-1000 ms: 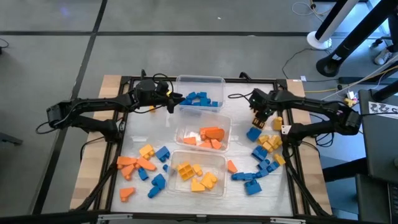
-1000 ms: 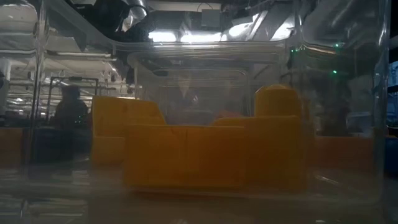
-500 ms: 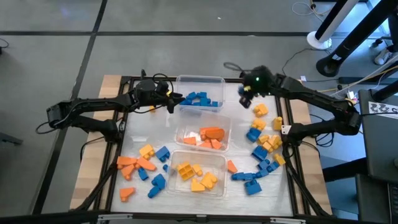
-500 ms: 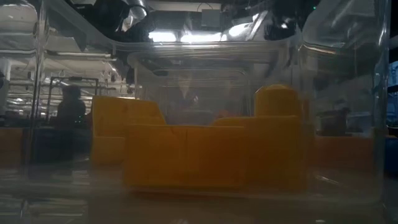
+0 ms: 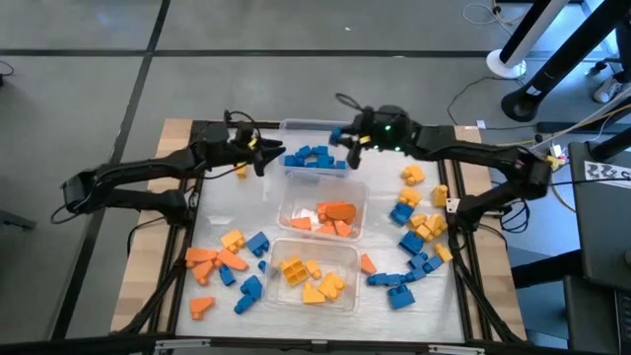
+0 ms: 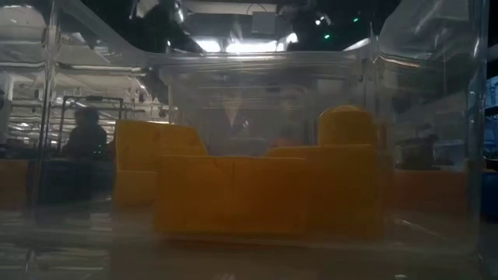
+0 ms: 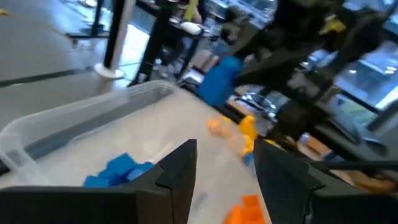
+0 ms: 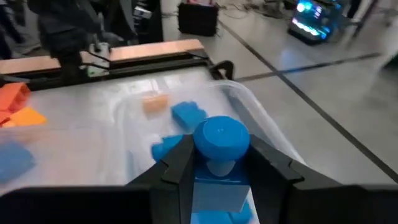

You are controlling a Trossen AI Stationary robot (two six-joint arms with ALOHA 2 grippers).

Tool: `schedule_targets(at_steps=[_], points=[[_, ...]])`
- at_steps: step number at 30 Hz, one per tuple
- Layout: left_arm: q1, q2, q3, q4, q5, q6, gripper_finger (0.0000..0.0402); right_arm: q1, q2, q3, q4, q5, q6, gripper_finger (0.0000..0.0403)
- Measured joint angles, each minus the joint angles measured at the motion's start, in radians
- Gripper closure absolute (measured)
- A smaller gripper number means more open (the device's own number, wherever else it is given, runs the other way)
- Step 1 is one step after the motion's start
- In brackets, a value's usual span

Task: Sort blocks
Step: Put the blue game piece into the top transparent bin

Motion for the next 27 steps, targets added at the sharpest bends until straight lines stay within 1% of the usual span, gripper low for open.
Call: schedule_targets(at_steps=[3,6,10,13,17,24,27], points=[[-0.001,-0.063,0.0,-0.058,0.075,-0.011,0.0253,0.022,0.056,0.0,0.058,-0.01,0.0,0.0283],[-0.003,-0.129,0.0,-0.156,0.184,-0.048,0.0253,0.034,0.095,0.0,0.079,-0.026,0.0,0.0283],[-0.029,-0.214,0.0,-0.311,0.341,-0.093,0.0253,0.032,0.118,0.0,0.097,-0.078,0.0,0.0283],[-0.063,-0.265,0.0,-0.427,0.422,-0.135,0.0253,0.032,0.12,-0.001,0.101,-0.116,0.001,0.0283],[-0.104,-0.315,0.0,-0.553,0.465,-0.205,0.0253,0.032,0.119,0.0,0.13,-0.132,0.0,0.0271],[-0.159,-0.341,0.0,-0.786,0.468,-0.313,0.0253,0.032,0.119,0.0,0.145,-0.131,0.002,0.02],[-0.177,-0.331,0.0,-0.909,0.468,-0.337,0.0253,0.032,0.119,0.0,0.144,-0.101,0.003,0.0179]])
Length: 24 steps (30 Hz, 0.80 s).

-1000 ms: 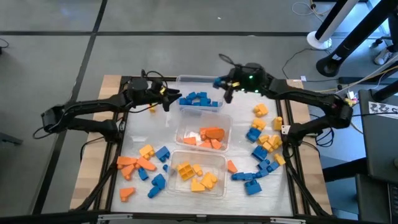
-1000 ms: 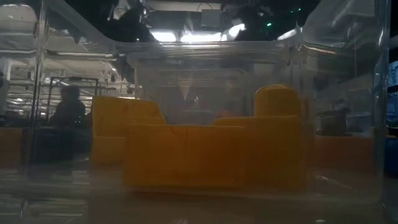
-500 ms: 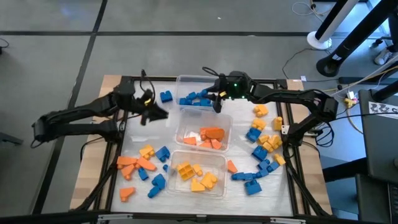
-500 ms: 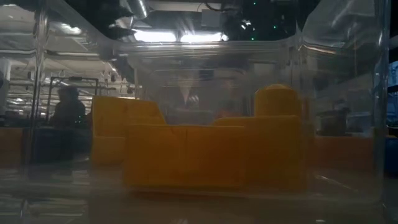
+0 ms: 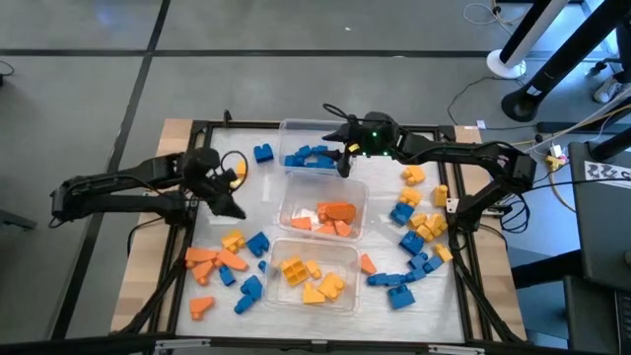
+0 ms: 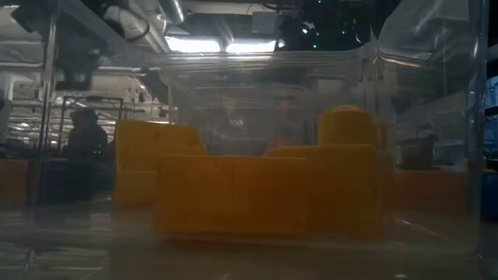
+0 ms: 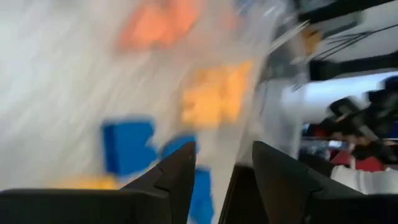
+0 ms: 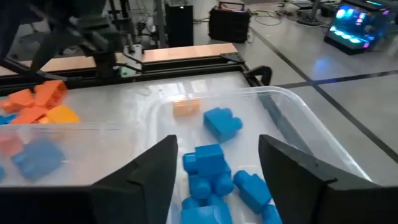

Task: Sort blocks
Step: Put the blue game piece into the top transparent bin

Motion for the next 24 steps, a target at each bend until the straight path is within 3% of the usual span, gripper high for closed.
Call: schedule_targets(at_steps=[3,7,24], points=[[-0.012,0.009,0.0,-0.107,-0.003,-0.015,0.0253,0.0,0.0,0.0,0.0,0.023,0.001,0.017],[-0.029,0.021,-0.022,-0.132,-0.019,-0.026,0.0253,0.0,-0.006,0.0,-0.002,0.006,0.002,0.0172],[-0.044,0.208,-0.171,0.168,-0.068,-0.032,0.0253,0.001,-0.045,0.0,0.02,-0.056,0.002,0.0181]])
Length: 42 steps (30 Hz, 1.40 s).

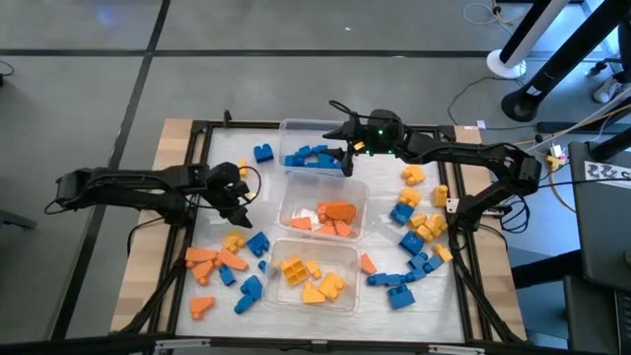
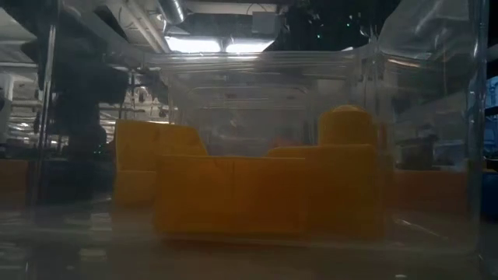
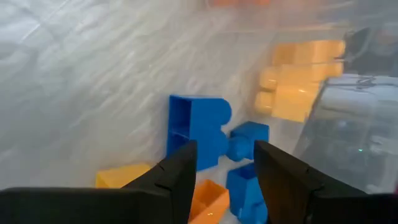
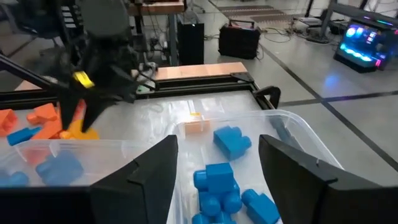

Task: Sort blocks
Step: Put the blue game piece into the top transparent bin

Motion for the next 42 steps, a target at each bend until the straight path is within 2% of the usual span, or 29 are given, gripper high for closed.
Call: schedule_targets(at_steps=[11,23,30,38,42], points=[[-0.005,0.209,-0.002,0.106,0.004,0.009,0.0253,0.0,0.0,0.0,0.177,-0.062,0.0,0.0181],[-0.119,0.374,-0.002,0.245,0.031,0.009,0.0253,-0.001,-0.004,0.001,0.213,-0.083,0.03,0.0181],[-0.159,0.437,-0.002,0.375,0.031,0.004,0.0253,-0.001,-0.004,0.001,0.213,-0.083,0.03,0.0181],[-0.168,0.463,-0.002,0.371,0.033,0.005,0.0253,-0.001,-0.005,0.001,0.212,-0.087,0.03,0.0181],[-0.171,0.462,-0.002,0.37,0.083,0.01,0.0253,-0.001,-0.005,0.001,0.212,-0.087,0.03,0.0181]])
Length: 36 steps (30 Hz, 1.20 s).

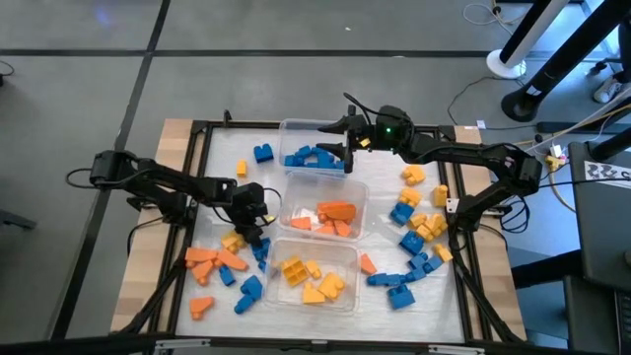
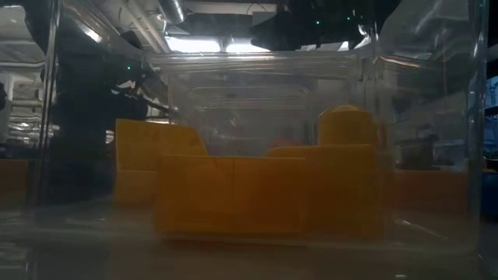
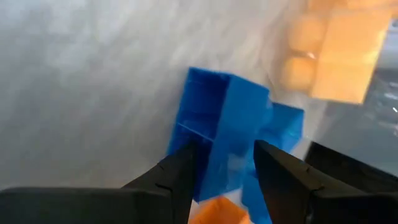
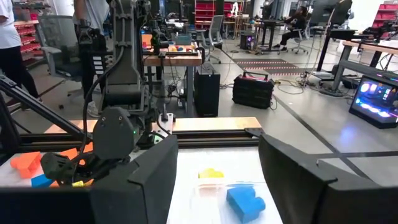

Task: Sort blocks
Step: Put the blue game piece into the top transparent bin

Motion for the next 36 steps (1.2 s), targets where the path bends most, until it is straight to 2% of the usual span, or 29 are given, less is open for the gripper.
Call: schedule_targets(at_steps=[4,8,16,18,24,29,36], points=[[-0.016,0.0,0.0,-0.001,0.037,0.004,0.0259,0.0,0.0,0.0,0.0,0.0,0.0,0.0181],[-0.042,0.0,0.0,-0.002,0.038,0.052,0.0283,0.0,0.0,0.0,0.0,0.0,0.0,0.0181],[-0.081,-0.001,0.001,0.001,0.044,0.106,0.0367,0.0,-0.001,0.0,0.001,-0.002,0.0,0.0181],[-0.082,-0.002,0.003,0.007,0.053,0.103,0.0389,0.0,-0.005,0.0,0.006,-0.029,0.001,0.0181],[-0.08,-0.008,0.003,0.005,0.064,0.081,0.0394,0.0,-0.083,0.0,-0.015,-0.117,0.001,0.0181],[-0.065,-0.054,-0.001,-0.014,0.108,0.07,0.0398,0.0,-0.199,0.0,-0.186,-0.131,0.0,0.0181],[-0.017,-0.216,0.0,-0.075,0.227,0.07,0.04,0.0,-0.366,0.0,-0.511,-0.103,0.0,0.0181]])
